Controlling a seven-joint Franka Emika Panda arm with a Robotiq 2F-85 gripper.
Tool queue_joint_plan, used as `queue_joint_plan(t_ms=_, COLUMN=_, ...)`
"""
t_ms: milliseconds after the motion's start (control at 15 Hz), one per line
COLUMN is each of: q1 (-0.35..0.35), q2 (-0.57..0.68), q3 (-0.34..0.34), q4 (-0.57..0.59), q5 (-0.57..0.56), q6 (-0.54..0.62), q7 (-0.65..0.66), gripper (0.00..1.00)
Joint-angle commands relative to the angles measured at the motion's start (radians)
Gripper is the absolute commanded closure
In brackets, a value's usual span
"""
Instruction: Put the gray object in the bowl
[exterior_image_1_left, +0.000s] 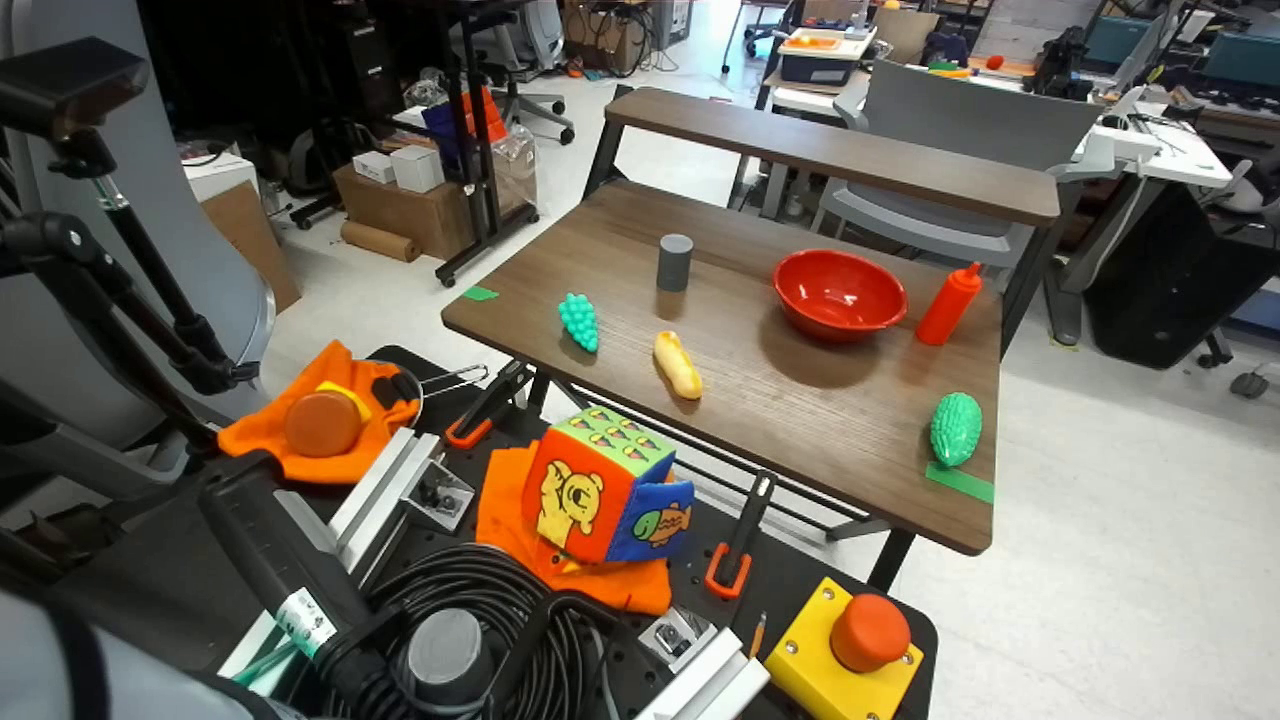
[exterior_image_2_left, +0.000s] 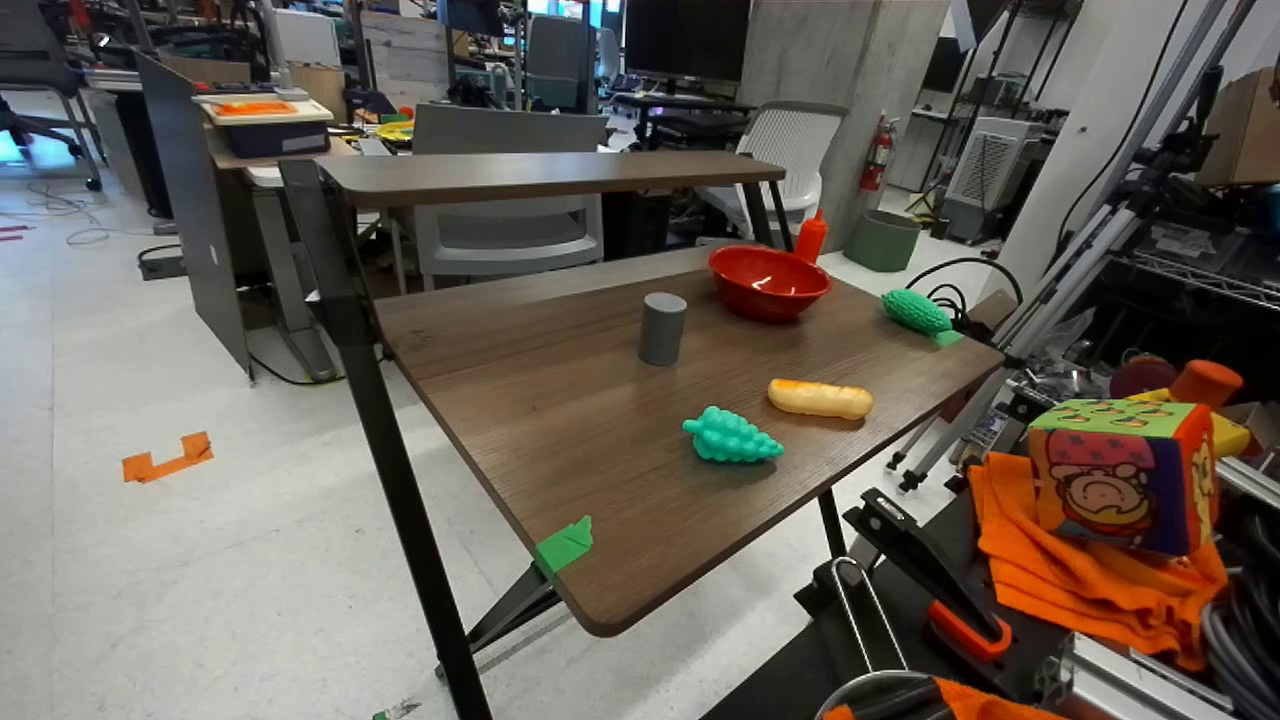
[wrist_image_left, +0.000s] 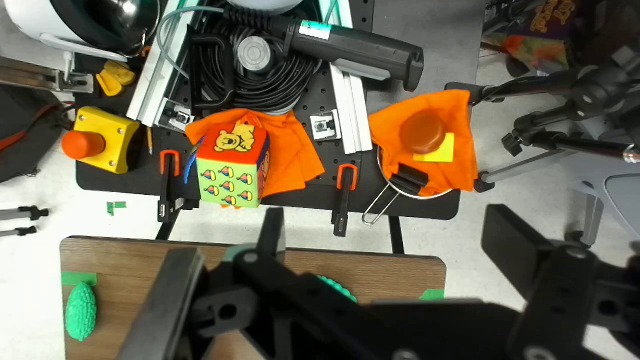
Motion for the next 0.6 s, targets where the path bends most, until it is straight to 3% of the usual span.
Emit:
queue_joint_plan(t_ms=0, q1=-0.004, q2=0.000, q3=0.003, q4=0.002, q5=0.001, q6=-0.002, q7=-0.002, gripper=0.00)
queue_joint_plan(t_ms=333, q1=-0.039, q2=0.128, q3=0.010, q4=0.064, q5=-0.010, q6=0.025, q7=0.031, gripper=0.00)
queue_joint_plan(t_ms=533, q1=-0.069, q2=0.263, q3=0.003, q4=0.116, q5=-0.019, q6=0.138, q7=0.043, gripper=0.00)
